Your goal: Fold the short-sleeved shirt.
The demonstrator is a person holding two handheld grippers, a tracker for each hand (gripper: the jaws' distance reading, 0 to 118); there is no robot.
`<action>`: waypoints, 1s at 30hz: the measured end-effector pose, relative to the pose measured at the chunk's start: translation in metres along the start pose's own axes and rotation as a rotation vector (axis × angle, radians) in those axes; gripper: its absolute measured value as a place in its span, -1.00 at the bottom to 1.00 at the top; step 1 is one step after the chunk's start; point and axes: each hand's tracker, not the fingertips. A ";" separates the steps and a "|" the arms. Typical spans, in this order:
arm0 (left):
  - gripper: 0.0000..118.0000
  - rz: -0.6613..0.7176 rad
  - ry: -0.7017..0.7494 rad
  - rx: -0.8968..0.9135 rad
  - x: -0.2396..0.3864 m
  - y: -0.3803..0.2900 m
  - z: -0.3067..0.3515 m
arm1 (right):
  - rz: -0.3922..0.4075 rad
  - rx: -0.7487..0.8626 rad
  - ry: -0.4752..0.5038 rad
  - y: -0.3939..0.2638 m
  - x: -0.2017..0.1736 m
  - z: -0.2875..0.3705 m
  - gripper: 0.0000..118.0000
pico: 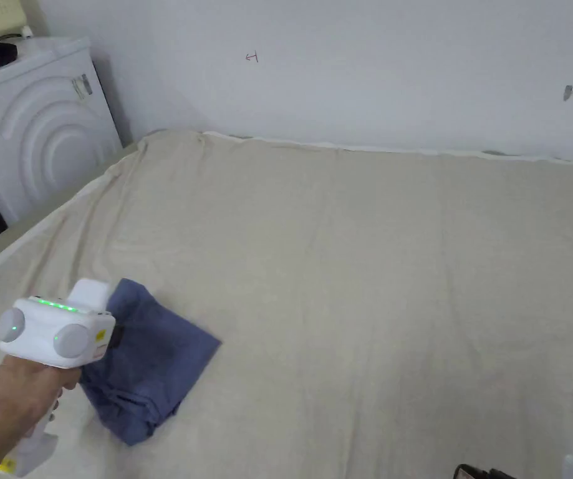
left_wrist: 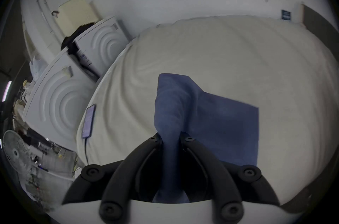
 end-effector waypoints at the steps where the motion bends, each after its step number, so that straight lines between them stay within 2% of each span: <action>1: -0.73 0.000 0.004 -0.027 -0.007 -0.004 -0.008 | 0.001 0.001 -0.001 0.000 -0.001 0.001 -1.00; 3: -0.73 -0.025 0.023 -0.056 -0.013 -0.010 -0.023 | 0.008 0.003 -0.011 0.000 -0.001 0.004 -1.00; 4: -0.65 -0.015 0.023 -0.055 -0.017 -0.010 -0.025 | 0.012 0.005 -0.021 0.000 -0.001 0.007 -1.00; 5: -0.34 0.009 0.038 -0.035 -0.020 -0.015 -0.025 | 0.019 0.006 -0.030 0.001 -0.001 0.009 -1.00; 6: 0.38 0.014 0.045 -0.006 -0.020 -0.017 -0.029 | 0.036 0.001 -0.042 0.002 0.000 0.011 -1.00; 7: 0.84 -0.003 0.104 -0.011 -0.020 -0.018 -0.028 | 0.054 -0.004 -0.060 0.003 0.000 0.013 -1.00; 8: 1.00 -0.026 0.161 -0.026 -0.020 -0.018 -0.028 | 0.074 -0.004 -0.081 0.005 0.000 0.015 -1.00; 10: 1.00 -0.027 0.215 -0.010 -0.010 -0.021 0.008 | 0.097 0.004 -0.094 0.008 -0.001 0.020 -1.00; 14: 1.00 0.063 0.131 0.077 -0.002 -0.003 0.069 | 0.157 -0.007 -0.144 0.024 -0.010 0.033 -1.00; 16: 1.00 0.159 0.082 0.260 0.011 0.007 0.120 | 0.191 -0.049 -0.280 0.035 -0.024 0.036 -1.00; 17: 1.00 0.224 0.012 0.371 0.019 0.011 0.152 | 0.213 -0.051 -0.310 0.042 -0.032 0.038 -1.00; 20: 1.00 0.322 -0.143 0.576 0.047 0.032 0.224 | 0.280 0.042 -0.270 0.071 -0.067 0.064 -1.00; 21: 0.93 0.309 -0.158 0.604 0.064 0.037 0.249 | 0.300 0.097 -0.275 0.081 -0.082 0.077 -1.00; 22: 0.76 0.290 -0.185 0.628 0.072 0.043 0.262 | 0.336 0.173 -0.303 0.089 -0.099 0.093 -1.00; 23: 0.40 0.257 -0.217 0.698 0.088 0.045 0.287 | 0.391 0.253 -0.331 0.098 -0.116 0.112 -1.00; 24: -0.28 0.232 -0.228 0.789 0.105 0.042 0.312 | 0.440 0.327 -0.358 0.106 -0.133 0.132 -1.00; 25: -0.75 0.228 -0.214 0.859 0.120 0.041 0.333 | 0.471 0.385 -0.384 0.111 -0.147 0.148 -1.00; 26: -0.85 0.245 -0.212 0.913 0.128 0.042 0.337 | 0.501 0.446 -0.416 0.116 -0.162 0.166 -1.00; 28: -0.87 0.303 -0.243 0.977 0.151 0.038 0.373 | 0.542 0.541 -0.447 0.123 -0.182 0.195 -1.00; 30: -0.91 0.356 -0.313 0.950 0.175 0.039 0.401 | 0.590 0.626 -0.509 0.120 -0.201 0.218 -1.00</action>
